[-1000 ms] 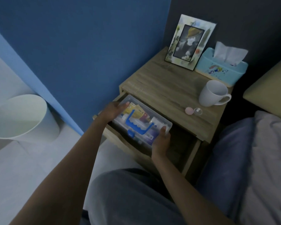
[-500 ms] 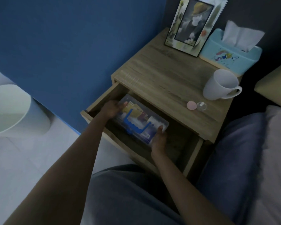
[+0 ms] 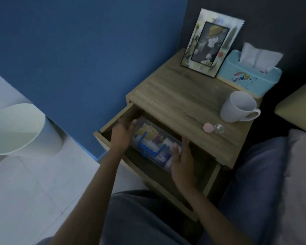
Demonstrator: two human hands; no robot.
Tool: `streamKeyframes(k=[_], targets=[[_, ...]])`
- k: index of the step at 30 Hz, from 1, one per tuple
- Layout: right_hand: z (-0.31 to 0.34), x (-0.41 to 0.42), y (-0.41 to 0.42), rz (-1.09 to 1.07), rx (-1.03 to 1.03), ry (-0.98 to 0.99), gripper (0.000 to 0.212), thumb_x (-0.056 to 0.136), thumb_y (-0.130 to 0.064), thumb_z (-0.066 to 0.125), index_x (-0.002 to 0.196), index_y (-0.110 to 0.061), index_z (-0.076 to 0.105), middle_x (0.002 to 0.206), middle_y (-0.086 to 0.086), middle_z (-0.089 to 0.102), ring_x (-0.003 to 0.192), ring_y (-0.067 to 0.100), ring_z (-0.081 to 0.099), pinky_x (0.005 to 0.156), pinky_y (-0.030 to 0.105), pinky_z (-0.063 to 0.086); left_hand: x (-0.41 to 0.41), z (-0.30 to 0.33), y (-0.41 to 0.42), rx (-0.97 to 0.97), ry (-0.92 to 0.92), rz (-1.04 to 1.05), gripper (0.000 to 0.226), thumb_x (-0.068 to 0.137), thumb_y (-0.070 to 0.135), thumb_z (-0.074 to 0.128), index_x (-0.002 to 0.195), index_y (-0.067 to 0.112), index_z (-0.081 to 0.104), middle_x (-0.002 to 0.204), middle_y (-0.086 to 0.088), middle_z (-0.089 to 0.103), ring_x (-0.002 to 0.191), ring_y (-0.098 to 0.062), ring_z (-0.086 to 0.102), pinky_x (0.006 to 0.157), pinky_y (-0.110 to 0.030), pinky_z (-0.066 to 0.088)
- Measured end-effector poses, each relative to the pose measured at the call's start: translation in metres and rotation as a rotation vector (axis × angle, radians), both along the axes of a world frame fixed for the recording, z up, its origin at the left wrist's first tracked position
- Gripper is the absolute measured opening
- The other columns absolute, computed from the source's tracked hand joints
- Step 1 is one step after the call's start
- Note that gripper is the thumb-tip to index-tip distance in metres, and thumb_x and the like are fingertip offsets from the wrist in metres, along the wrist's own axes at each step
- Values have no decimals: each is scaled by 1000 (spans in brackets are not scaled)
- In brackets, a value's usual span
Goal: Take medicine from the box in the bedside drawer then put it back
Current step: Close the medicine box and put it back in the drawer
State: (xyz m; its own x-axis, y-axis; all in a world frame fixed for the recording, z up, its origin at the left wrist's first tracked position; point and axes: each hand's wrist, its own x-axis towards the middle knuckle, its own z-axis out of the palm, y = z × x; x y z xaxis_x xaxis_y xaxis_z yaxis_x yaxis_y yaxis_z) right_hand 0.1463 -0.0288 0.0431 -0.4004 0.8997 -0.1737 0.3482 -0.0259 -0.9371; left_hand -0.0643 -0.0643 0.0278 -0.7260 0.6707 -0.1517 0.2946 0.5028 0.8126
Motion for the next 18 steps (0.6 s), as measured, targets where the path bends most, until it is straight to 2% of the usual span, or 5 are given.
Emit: streamKeyframes(k=[3,5,7,12,18], targets=[[14,-5,32,193,253,-196,60,98,-50,26,152,-25,17,161,-4,15,147,9,13,116,32,23,25,9,-31,17,118,243,61,96,44,46,145,13,31,156,-10,30,140,-19,34,112,-43,35],[17,-13,57,298,337,-364,62,99,-48,20,153,-17,15,162,2,12,149,14,5,121,40,16,35,14,-47,-21,54,349,73,95,42,47,151,6,17,161,-15,11,149,-29,10,120,-48,17],[12,-22,76,378,347,-457,67,97,-51,15,153,-14,12,162,5,9,149,17,1,122,41,12,40,12,-53,-73,-92,402,81,95,45,46,152,3,6,161,-17,3,149,-31,4,121,-47,12],[1,-31,102,511,513,-690,58,102,-30,30,152,-11,8,161,19,6,148,34,-3,120,42,6,47,16,-55,55,-427,462,67,96,52,36,144,5,33,146,-19,44,131,-37,45,108,-47,37],[3,-35,103,491,449,-700,65,100,-45,14,153,-8,11,163,10,4,150,22,-1,123,38,8,43,9,-50,86,-397,389,62,97,54,26,141,11,39,146,-18,45,133,-36,44,109,-47,33]])
